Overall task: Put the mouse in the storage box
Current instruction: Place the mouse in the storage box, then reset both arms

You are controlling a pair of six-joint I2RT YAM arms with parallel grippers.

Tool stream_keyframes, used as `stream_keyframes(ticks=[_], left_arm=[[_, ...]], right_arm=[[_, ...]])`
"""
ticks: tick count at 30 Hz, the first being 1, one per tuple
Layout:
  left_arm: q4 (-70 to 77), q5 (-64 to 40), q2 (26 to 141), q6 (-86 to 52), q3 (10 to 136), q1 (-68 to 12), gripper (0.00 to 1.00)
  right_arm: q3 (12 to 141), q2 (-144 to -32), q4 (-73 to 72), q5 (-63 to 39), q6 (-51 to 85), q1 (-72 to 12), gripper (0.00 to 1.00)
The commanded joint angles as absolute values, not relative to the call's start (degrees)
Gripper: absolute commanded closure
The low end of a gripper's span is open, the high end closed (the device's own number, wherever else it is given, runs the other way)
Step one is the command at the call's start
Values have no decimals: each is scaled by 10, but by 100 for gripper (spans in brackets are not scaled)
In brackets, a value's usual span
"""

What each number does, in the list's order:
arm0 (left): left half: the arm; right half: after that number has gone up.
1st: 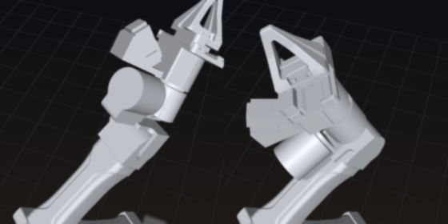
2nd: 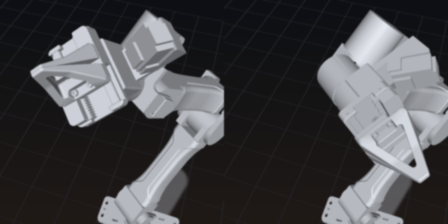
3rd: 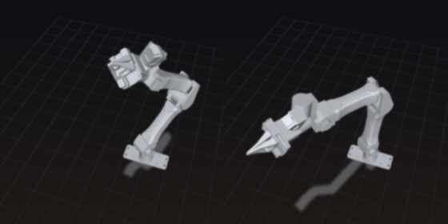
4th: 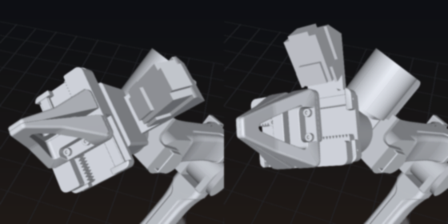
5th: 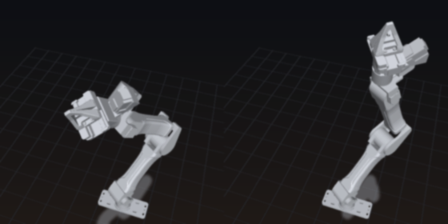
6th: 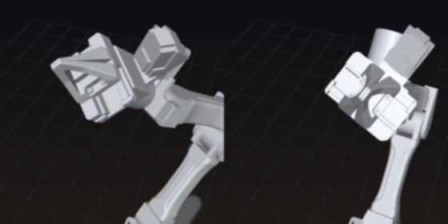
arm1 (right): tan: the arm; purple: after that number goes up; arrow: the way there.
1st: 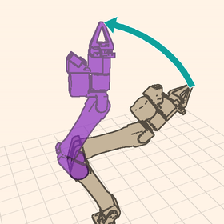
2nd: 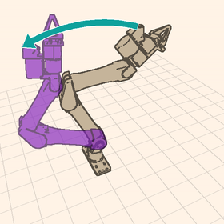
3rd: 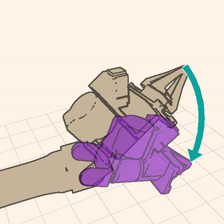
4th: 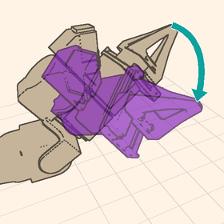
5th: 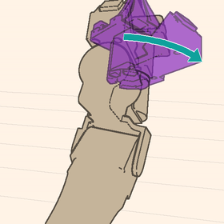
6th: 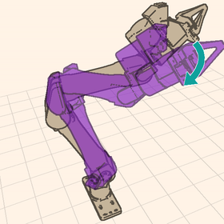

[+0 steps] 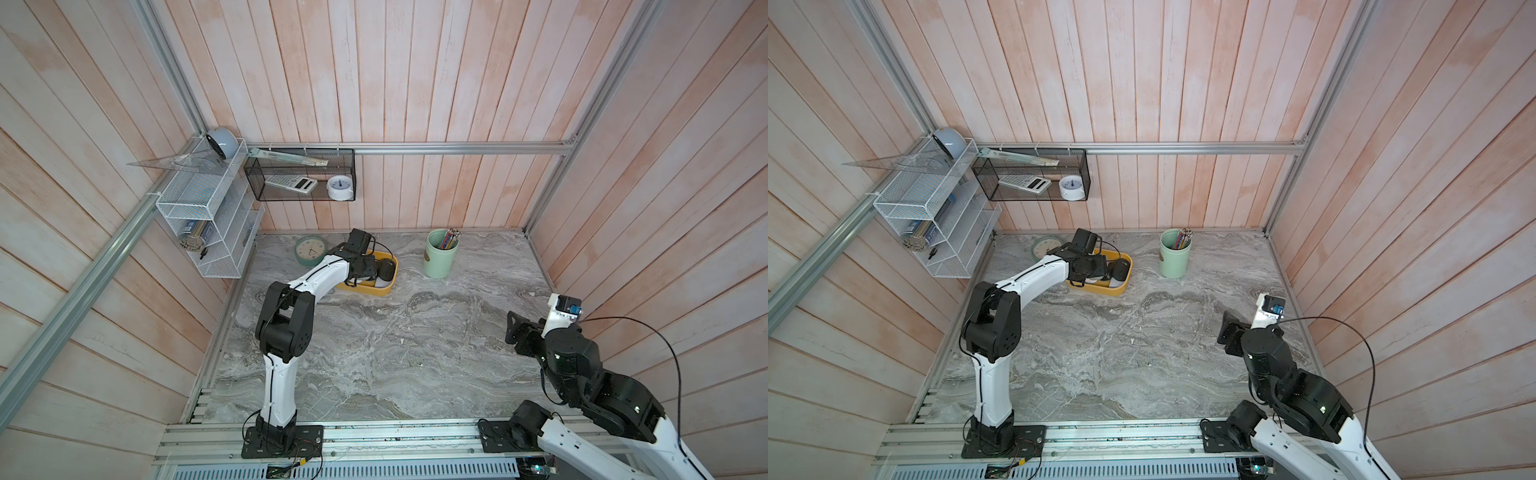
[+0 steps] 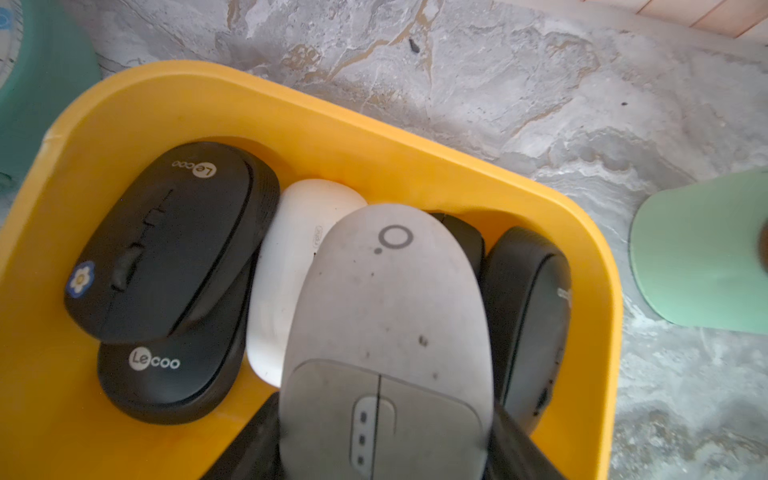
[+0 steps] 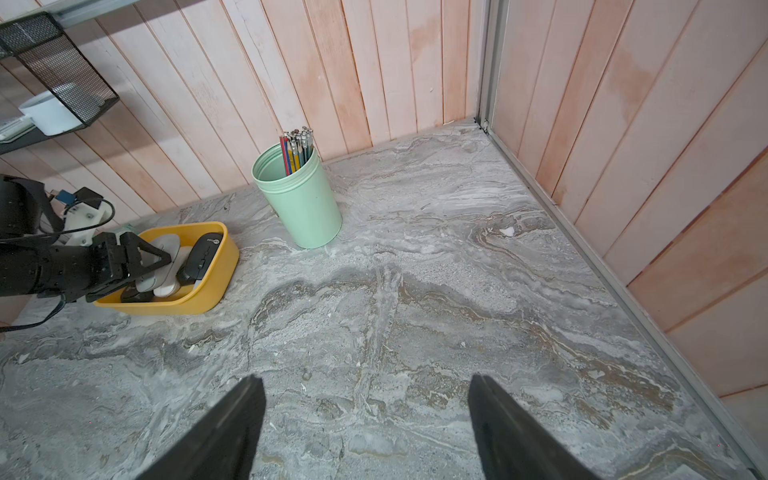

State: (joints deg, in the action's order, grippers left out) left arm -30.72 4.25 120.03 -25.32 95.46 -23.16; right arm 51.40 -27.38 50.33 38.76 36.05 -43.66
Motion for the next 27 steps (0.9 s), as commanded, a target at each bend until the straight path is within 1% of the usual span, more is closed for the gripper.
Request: stream_keyframes(ticks=[1,3,4,5,9,12,14,18,23,26,27], left_arm=[[-331,78,1226,-256,990,-228,57],[-339,90,1239,-254,1006,-228,56],[-341,93,1244,-253,1011,-228,54],[-343,94,1250,-252,1016,-228,50],[-338,79,1247,-253,1014,-228,23],[-321,71,1217,-256,989,-228,8],[-305,68,1183,-258,965,-227,0],[-243,75,1078,-266,873,-228,0],[-27,136,872,-286,638,-228,0],[38,194,773,-278,541,-228,0],[79,209,744,-252,501,-227,0]], right_arm=[[505,-285,486,381,374,-434,17],[502,-291,483,380,373,-433,17],[501,-295,481,380,372,-434,17],[499,-298,479,380,371,-433,17],[493,-315,469,381,367,-433,17],[486,-330,460,383,361,-433,17],[481,-340,449,384,353,-434,16],[473,-374,420,388,333,-424,9],[480,-439,380,367,306,-380,5],[487,-481,354,345,294,-342,3],[489,-495,345,345,290,-329,2]])
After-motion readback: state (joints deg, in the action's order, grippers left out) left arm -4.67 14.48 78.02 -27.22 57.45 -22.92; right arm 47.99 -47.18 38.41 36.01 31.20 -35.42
